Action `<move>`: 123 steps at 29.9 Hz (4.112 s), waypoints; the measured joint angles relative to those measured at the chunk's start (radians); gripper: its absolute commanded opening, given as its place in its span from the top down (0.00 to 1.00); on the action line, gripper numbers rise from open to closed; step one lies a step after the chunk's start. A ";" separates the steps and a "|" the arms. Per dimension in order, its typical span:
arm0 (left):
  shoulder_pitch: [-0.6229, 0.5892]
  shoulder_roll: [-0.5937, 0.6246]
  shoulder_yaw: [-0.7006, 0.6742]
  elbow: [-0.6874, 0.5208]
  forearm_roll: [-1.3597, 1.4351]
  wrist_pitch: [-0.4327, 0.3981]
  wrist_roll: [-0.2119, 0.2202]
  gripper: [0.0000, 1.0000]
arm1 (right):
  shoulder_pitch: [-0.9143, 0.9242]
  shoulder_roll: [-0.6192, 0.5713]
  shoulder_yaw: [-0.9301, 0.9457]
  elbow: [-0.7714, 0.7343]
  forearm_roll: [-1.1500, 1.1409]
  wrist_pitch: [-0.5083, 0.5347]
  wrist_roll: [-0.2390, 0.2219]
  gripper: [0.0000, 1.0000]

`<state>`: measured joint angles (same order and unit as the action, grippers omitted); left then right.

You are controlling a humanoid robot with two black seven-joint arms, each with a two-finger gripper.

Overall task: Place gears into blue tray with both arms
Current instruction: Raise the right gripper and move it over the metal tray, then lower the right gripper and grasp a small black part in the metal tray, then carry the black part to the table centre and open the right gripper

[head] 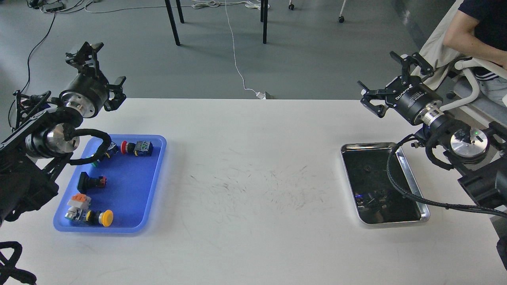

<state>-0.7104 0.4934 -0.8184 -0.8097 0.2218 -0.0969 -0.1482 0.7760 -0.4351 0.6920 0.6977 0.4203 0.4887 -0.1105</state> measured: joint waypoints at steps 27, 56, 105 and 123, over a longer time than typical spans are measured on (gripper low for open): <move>0.005 -0.006 0.001 -0.043 0.001 0.039 -0.041 0.02 | 0.702 -0.240 -1.116 0.301 -0.753 0.000 -0.047 0.00; 0.019 0.013 0.002 -0.042 0.001 0.043 -0.047 0.02 | 0.650 0.030 -1.440 0.251 -0.999 0.000 -0.048 0.03; 0.022 0.057 -0.003 -0.043 0.001 0.043 -0.047 0.02 | 0.892 0.035 -1.348 0.400 -0.885 0.000 -0.035 0.99; 0.022 0.086 -0.010 -0.043 -0.001 0.045 -0.047 0.02 | 0.700 0.434 -1.189 0.216 -0.575 -0.134 0.027 0.99</move>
<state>-0.6887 0.5797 -0.8283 -0.8526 0.2211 -0.0519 -0.1949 1.4763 -0.0009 -0.4972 0.9140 -0.1544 0.3549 -0.0836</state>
